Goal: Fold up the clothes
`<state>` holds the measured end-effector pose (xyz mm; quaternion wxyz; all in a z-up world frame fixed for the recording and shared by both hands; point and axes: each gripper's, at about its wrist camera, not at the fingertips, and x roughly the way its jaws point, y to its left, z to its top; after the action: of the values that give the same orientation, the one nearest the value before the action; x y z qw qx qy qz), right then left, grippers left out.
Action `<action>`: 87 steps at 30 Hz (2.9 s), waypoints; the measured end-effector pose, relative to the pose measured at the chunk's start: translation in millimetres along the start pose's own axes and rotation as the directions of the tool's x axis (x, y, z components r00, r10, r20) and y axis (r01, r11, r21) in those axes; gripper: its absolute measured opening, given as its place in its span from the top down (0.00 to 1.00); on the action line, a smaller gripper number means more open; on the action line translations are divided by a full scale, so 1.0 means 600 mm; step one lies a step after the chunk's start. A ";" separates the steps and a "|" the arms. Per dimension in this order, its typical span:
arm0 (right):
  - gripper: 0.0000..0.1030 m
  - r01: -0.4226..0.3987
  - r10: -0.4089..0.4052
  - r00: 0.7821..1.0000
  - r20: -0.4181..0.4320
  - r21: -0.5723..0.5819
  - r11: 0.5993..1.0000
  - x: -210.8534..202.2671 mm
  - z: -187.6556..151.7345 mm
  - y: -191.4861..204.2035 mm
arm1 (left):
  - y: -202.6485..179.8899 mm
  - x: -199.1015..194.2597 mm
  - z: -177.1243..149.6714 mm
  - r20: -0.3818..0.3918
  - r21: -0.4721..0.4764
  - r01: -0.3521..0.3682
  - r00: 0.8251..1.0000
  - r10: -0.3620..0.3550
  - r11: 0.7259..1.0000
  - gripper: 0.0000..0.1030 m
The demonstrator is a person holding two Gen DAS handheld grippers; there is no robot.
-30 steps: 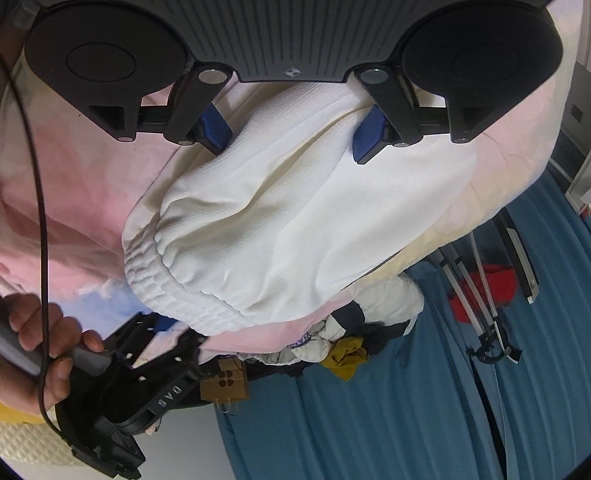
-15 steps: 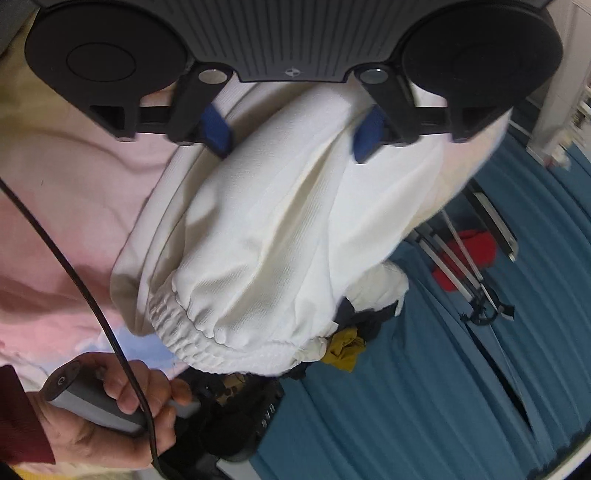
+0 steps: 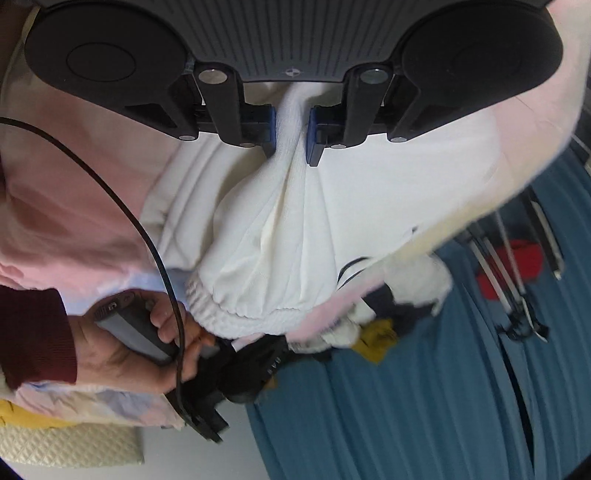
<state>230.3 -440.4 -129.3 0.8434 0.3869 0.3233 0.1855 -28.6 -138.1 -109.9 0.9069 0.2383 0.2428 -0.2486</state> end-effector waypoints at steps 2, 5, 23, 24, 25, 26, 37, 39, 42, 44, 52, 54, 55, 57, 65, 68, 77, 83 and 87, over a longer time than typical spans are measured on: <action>0.80 -0.010 0.010 1.000 -0.010 0.040 0.999 0.005 -0.003 -0.019 | 0.008 -0.001 0.004 0.011 -0.020 0.018 1.000 -0.018 1.000 0.81; 0.78 -0.024 0.024 1.000 -0.002 0.035 0.999 -0.009 -0.008 -0.012 | 0.023 -0.001 0.007 0.022 -0.051 0.052 0.998 -0.051 0.997 0.74; 0.20 0.094 -0.091 0.981 0.169 -0.013 0.995 -0.189 -0.109 0.083 | 0.167 -0.086 0.008 0.151 -0.436 0.100 0.988 -0.036 0.894 0.19; 0.17 0.099 -0.095 0.981 0.170 -0.015 0.995 -0.193 -0.116 0.088 | 0.178 -0.093 0.006 0.150 -0.464 0.095 0.988 -0.028 0.881 0.16; 0.17 0.103 -0.099 0.980 0.171 -0.017 0.994 -0.197 -0.124 0.093 | 0.189 -0.095 0.002 0.136 -0.497 0.083 0.991 -0.017 0.864 0.14; 0.17 0.119 -0.113 0.981 0.160 -0.026 0.993 -0.197 -0.131 0.098 | 0.200 -0.095 -0.002 0.120 -0.530 0.069 0.993 -0.006 0.845 0.13; 0.10 0.361 -0.365 0.931 -0.008 -0.135 0.923 -0.098 -0.187 0.087 | 0.283 -0.072 -0.070 -0.057 -0.770 -0.040 0.998 -0.006 0.637 0.05; 0.10 0.338 -0.341 0.939 -0.033 -0.084 0.937 -0.087 -0.189 0.066 | 0.283 -0.068 -0.075 -0.082 -0.771 -0.055 0.997 -0.013 0.635 0.05; 0.09 0.300 -0.300 0.953 -0.031 -0.018 0.954 -0.090 -0.188 0.051 | 0.280 -0.069 -0.078 -0.093 -0.771 -0.059 0.996 -0.020 0.634 0.05; 0.09 0.287 -0.288 0.957 -0.041 -0.026 0.957 -0.087 -0.189 0.046 | 0.279 -0.073 -0.077 -0.094 -0.770 -0.061 0.995 -0.018 0.635 0.05; 0.09 0.281 -0.283 0.958 -0.050 -0.039 0.959 -0.084 -0.190 0.061 | 0.272 -0.073 -0.085 -0.113 -0.770 -0.073 0.993 -0.023 0.633 0.05; 0.09 0.216 -0.217 0.976 -0.012 -0.036 0.976 -0.105 -0.186 0.077 | 0.275 -0.068 -0.086 -0.110 -0.783 -0.068 0.993 -0.030 0.618 0.05; 0.09 0.162 -0.162 0.987 0.012 -0.038 0.986 -0.118 -0.183 0.086 | 0.277 -0.066 -0.086 -0.107 -0.789 -0.064 0.994 -0.034 0.611 0.05; 0.09 0.033 -0.032 0.998 0.045 -0.036 0.999 -0.143 -0.177 0.099 | 0.280 -0.064 -0.090 -0.096 -0.802 -0.049 0.994 -0.048 0.595 0.05; 0.09 0.191 -0.191 0.981 -0.013 -0.043 0.981 -0.091 -0.186 0.085 | 0.290 -0.041 -0.116 -0.079 -0.865 -0.003 0.988 -0.130 0.502 0.04; 0.09 0.217 -0.218 0.976 -0.022 -0.036 0.975 -0.069 -0.186 0.078 | 0.298 -0.030 -0.124 -0.065 -0.884 0.011 0.987 -0.148 0.467 0.04; 0.49 0.279 -0.271 0.959 0.087 -0.109 0.954 -0.089 -0.202 0.114 | 0.312 0.002 -0.139 -0.065 -0.913 0.009 0.984 -0.167 0.407 0.42; 0.56 0.177 -0.151 0.971 0.187 -0.130 0.976 -0.133 -0.178 0.156 | 0.309 -0.059 -0.062 0.011 -0.866 0.027 0.999 -0.035 0.500 0.68; 0.57 0.091 -0.053 0.953 0.297 -0.113 0.989 -0.192 -0.141 0.168 | 0.302 -0.085 0.020 0.092 -0.831 0.075 0.996 0.004 0.551 0.70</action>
<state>82.9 -396.6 -47.0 0.9108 0.3443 0.1964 0.1151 39.1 10.8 -15.8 0.9156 -0.2348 0.2984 -0.1320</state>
